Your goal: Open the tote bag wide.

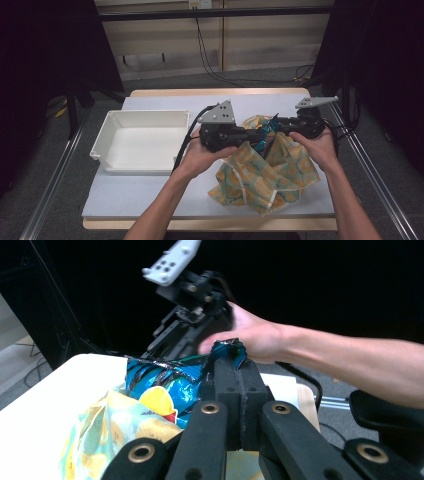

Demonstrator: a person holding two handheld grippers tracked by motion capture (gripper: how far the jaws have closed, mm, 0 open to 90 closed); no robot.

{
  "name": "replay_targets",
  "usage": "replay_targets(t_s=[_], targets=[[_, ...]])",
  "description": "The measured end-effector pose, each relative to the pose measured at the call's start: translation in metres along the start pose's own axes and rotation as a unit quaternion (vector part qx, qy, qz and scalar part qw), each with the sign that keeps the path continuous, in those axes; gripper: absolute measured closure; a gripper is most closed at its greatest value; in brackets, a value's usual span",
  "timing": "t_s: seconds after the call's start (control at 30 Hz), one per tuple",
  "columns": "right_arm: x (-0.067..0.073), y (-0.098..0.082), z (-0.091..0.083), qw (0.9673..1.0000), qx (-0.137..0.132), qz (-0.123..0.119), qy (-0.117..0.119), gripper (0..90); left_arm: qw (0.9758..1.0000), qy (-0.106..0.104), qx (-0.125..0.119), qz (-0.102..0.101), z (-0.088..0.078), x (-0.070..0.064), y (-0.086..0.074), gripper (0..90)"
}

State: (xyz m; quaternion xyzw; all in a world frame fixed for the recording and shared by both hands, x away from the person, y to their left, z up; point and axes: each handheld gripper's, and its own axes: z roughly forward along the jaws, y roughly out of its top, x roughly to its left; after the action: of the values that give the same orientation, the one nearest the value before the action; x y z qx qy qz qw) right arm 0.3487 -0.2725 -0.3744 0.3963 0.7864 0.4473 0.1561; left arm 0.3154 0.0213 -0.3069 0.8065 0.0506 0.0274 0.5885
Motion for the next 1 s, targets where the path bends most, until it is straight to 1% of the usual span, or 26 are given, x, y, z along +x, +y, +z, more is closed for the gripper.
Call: replay_targets(t_s=[0.03,0.1,0.17,0.2,0.23,0.27,0.37,0.4,0.43,0.5,0.6,0.67,0.7,0.73,0.77,0.8,0.83,0.87,0.93,0.97,1.0], targets=[[-0.001,-0.002,-0.002,1.0,-0.002,0.005,-0.003,54.6,1.0,0.004,-0.001,-0.003,0.0,0.002,0.001,90.0],[-0.002,-0.006,-0.008,0.9999,-0.005,0.015,-0.007,48.7,1.0,0.007,-0.001,-0.002,0.001,0.003,0.003,90.0],[-0.003,-0.01,-0.013,0.9997,-0.009,0.02,-0.008,44.7,0.9999,0.008,-0.004,-0.008,0.001,0.006,0.004,90.0],[-0.003,-0.012,-0.016,0.9997,-0.012,0.021,-0.008,43.6,0.9998,0.013,-0.006,-0.01,0.001,0.007,0.005,90.0],[-0.001,-0.014,-0.019,0.9996,-0.013,0.022,-0.007,42.2,0.9999,0.014,-0.004,-0.009,0.001,0.009,0.005,90.0],[0.0,-0.015,-0.021,0.9997,-0.015,0.021,-0.006,41.9,0.9998,0.014,-0.01,-0.013,0.001,0.01,0.005,90.0],[0.007,-0.019,-0.029,0.9997,-0.017,0.016,-0.006,39.4,0.9996,0.023,-0.01,-0.016,0.0,0.013,0.006,90.0],[0.014,-0.02,-0.034,0.9997,-0.022,0.009,0.004,38.2,0.9996,0.021,-0.012,-0.016,0.0,0.014,0.007,90.0],[0.014,-0.02,-0.034,0.9997,-0.022,0.009,0.004,38.2,0.9995,0.021,-0.014,-0.02,0.001,0.015,0.007,90.0],[0.021,-0.021,-0.038,0.9997,-0.024,0.005,0.005,35.7,0.9995,0.02,-0.015,-0.019,0.002,0.017,0.01,90.0],[0.029,-0.024,-0.042,0.9996,-0.026,-0.003,0.012,35.0,0.9994,0.019,-0.02,-0.021,0.004,0.02,0.015,90.0],[0.033,-0.027,-0.044,0.9992,-0.03,0.004,0.025,35.0,0.9992,0.03,-0.02,-0.019,0.005,0.021,0.019,90.0],[0.035,-0.028,-0.045,0.999,-0.032,0.006,0.032,35.0,0.9994,0.028,-0.015,-0.014,0.005,0.023,0.021,90.0],[0.039,-0.028,-0.045,0.9988,-0.033,0.002,0.036,35.0,0.9993,0.028,-0.018,-0.019,0.007,0.024,0.022,90.0],[0.042,-0.028,-0.045,0.9988,-0.032,-0.002,0.038,35.0,0.9992,0.031,-0.018,-0.016,0.007,0.026,0.023,90.0],[0.044,-0.029,-0.045,0.9987,-0.03,-0.001,0.042,35.0,0.999,0.038,-0.018,-0.016,0.008,0.027,0.024,90.0],[0.047,-0.03,-0.043,0.9983,-0.028,0.001,0.051,35.0,0.9989,0.037,-0.021,-0.02,0.009,0.028,0.024,90.0],[0.049,-0.031,-0.042,0.9982,-0.025,0.0,0.055,34.9,0.9987,0.043,-0.018,-0.021,0.008,0.03,0.025,90.0],[0.054,-0.037,-0.037,0.9982,-0.015,-0.002,0.059,33.9,0.9986,0.041,-0.024,-0.025,0.01,0.034,0.025,90.0],[0.056,-0.04,-0.034,0.9981,-0.011,-0.003,0.061,33.9,0.9985,0.043,-0.022,-0.026,0.01,0.034,0.025,90.0],[0.057,-0.042,-0.032,0.9979,-0.009,-0.005,0.063,33.9,0.9986,0.039,-0.027,-0.025,0.011,0.035,0.025,90.0]])
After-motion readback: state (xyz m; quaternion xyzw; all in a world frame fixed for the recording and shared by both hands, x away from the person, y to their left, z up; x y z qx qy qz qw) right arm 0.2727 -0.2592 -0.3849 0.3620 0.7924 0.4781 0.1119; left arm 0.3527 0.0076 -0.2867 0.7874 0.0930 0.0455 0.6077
